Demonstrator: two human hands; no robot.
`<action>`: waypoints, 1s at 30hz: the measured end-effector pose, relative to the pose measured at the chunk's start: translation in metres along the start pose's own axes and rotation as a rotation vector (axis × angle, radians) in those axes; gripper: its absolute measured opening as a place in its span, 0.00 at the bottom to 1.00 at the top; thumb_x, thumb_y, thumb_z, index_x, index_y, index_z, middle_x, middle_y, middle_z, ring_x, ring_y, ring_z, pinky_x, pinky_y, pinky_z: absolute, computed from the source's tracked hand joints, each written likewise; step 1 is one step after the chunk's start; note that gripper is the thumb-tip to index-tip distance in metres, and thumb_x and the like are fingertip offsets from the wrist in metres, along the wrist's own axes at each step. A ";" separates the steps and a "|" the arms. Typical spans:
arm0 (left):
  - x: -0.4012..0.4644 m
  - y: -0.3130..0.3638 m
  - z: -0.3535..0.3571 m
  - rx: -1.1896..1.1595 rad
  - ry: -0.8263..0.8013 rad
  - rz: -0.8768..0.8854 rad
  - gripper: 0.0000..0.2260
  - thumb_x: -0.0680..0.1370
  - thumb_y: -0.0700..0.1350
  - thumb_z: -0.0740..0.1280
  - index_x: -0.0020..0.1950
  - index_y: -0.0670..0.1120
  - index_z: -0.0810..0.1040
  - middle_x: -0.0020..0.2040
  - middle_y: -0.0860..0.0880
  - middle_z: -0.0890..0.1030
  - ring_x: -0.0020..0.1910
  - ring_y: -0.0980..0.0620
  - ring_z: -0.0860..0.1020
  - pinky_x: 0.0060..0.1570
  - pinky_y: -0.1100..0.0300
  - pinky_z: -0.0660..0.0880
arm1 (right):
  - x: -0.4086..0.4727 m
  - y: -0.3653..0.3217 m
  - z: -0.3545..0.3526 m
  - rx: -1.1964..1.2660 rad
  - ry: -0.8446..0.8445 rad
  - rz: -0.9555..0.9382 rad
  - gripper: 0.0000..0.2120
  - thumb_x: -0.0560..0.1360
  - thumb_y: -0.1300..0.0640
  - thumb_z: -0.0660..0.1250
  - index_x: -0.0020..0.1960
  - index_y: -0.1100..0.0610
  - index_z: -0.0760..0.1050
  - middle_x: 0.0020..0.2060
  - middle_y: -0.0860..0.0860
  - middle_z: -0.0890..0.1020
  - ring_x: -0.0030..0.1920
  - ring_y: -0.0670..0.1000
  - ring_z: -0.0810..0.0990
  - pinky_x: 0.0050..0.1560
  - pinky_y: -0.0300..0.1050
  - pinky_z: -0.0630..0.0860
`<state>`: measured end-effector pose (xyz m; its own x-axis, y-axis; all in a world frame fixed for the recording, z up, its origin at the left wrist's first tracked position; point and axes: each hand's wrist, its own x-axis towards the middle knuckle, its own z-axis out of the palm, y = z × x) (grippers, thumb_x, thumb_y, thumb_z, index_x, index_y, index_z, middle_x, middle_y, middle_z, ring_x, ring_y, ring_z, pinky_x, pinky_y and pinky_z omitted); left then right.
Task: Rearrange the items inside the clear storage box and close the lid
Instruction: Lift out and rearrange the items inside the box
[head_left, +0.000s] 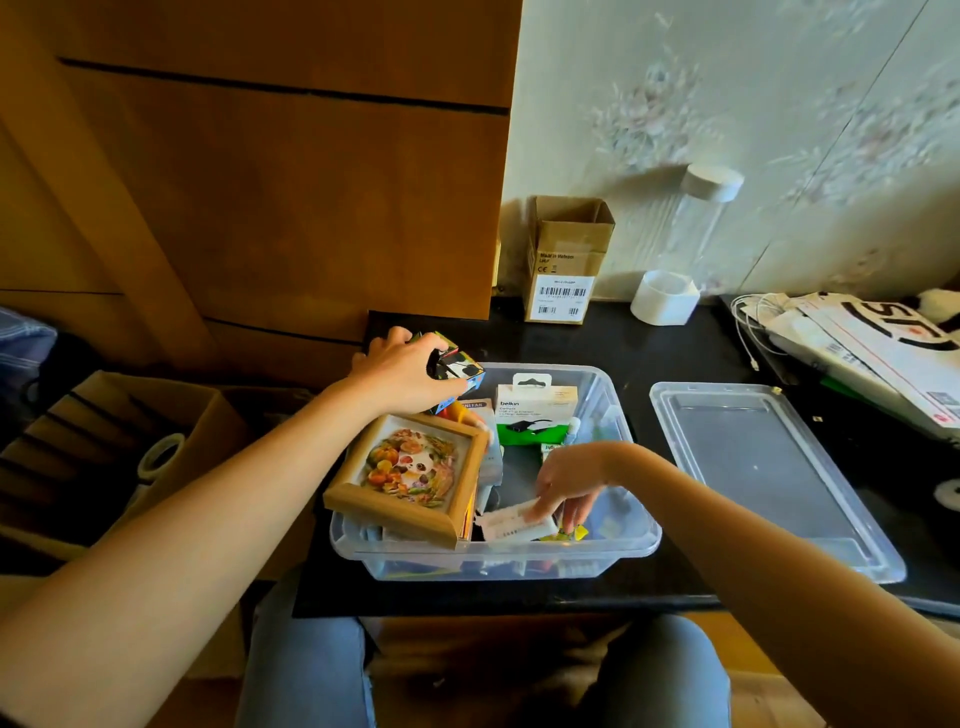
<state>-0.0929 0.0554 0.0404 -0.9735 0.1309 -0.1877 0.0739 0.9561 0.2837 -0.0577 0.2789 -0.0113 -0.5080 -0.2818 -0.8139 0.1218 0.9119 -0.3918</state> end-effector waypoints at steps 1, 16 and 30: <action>0.000 0.002 0.000 0.004 0.031 0.003 0.26 0.73 0.65 0.63 0.68 0.58 0.64 0.70 0.47 0.61 0.69 0.42 0.62 0.65 0.46 0.59 | 0.000 0.000 0.003 -0.011 -0.010 -0.012 0.20 0.74 0.51 0.69 0.57 0.66 0.76 0.51 0.60 0.82 0.33 0.45 0.82 0.37 0.34 0.79; -0.022 0.085 0.018 0.220 -0.037 0.696 0.09 0.75 0.41 0.66 0.53 0.50 0.81 0.56 0.50 0.79 0.57 0.47 0.75 0.61 0.54 0.68 | 0.008 0.013 0.014 0.222 -0.114 -0.109 0.18 0.79 0.60 0.60 0.67 0.66 0.68 0.56 0.57 0.76 0.40 0.44 0.79 0.47 0.36 0.78; -0.020 0.096 0.054 0.527 -0.818 0.597 0.17 0.75 0.35 0.63 0.63 0.45 0.77 0.58 0.45 0.77 0.49 0.46 0.74 0.48 0.53 0.72 | 0.037 -0.010 0.012 -0.195 0.208 -0.002 0.07 0.75 0.61 0.65 0.39 0.61 0.76 0.28 0.49 0.76 0.30 0.49 0.75 0.37 0.39 0.74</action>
<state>-0.0543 0.1586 0.0205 -0.3337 0.5491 -0.7663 0.7474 0.6495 0.1399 -0.0680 0.2557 -0.0425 -0.6745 -0.2351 -0.6999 -0.0358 0.9572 -0.2871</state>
